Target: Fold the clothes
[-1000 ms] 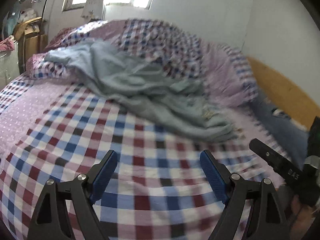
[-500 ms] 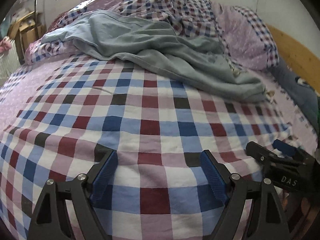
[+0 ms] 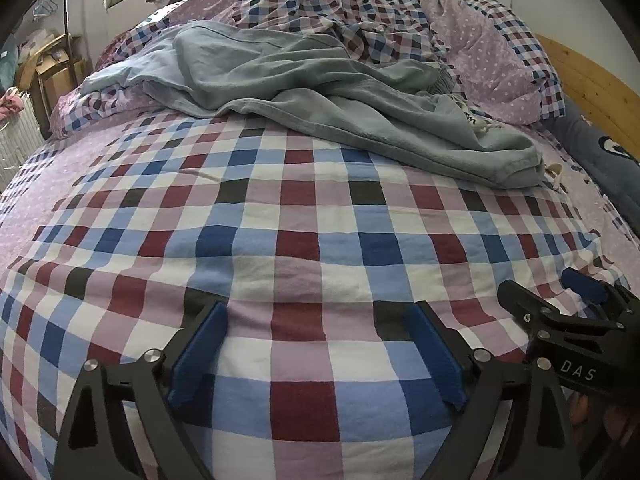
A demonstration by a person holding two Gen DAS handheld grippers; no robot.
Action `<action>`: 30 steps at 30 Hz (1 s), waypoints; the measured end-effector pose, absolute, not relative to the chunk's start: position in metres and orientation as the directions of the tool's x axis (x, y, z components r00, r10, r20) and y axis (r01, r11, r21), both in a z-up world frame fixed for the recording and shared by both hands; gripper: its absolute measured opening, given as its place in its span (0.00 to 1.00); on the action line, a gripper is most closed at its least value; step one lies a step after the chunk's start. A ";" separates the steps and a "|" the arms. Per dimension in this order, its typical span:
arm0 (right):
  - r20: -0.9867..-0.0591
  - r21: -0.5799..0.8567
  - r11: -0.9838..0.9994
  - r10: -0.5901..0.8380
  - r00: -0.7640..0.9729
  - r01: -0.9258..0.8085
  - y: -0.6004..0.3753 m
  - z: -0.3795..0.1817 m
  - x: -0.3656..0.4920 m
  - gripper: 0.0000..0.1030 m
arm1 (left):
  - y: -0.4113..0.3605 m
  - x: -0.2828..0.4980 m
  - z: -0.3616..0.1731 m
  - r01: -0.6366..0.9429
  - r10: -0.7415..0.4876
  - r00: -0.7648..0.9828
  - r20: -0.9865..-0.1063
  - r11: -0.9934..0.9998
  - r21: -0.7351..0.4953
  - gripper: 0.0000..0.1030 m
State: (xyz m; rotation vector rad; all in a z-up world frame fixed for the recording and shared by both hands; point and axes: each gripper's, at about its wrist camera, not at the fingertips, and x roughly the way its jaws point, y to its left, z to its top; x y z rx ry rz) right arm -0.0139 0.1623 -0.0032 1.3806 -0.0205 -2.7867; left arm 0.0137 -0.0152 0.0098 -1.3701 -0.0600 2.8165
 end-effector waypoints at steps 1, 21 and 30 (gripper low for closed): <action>-0.795 0.025 -0.999 -0.033 -0.605 0.023 0.162 -0.003 -0.014 1.00 | -0.015 0.014 0.010 0.009 0.024 -0.617 -0.787 -0.999 -0.037 0.93; -0.797 0.021 -0.999 -0.035 -0.604 0.029 0.163 -0.004 -0.015 1.00 | -0.012 0.010 0.006 0.004 0.020 -0.604 -0.797 -1.000 -0.028 0.99; -0.797 0.018 -0.999 -0.034 -0.603 0.032 0.164 -0.004 -0.015 1.00 | -0.013 0.010 0.006 0.001 0.025 -0.606 -0.795 -0.999 -0.032 0.99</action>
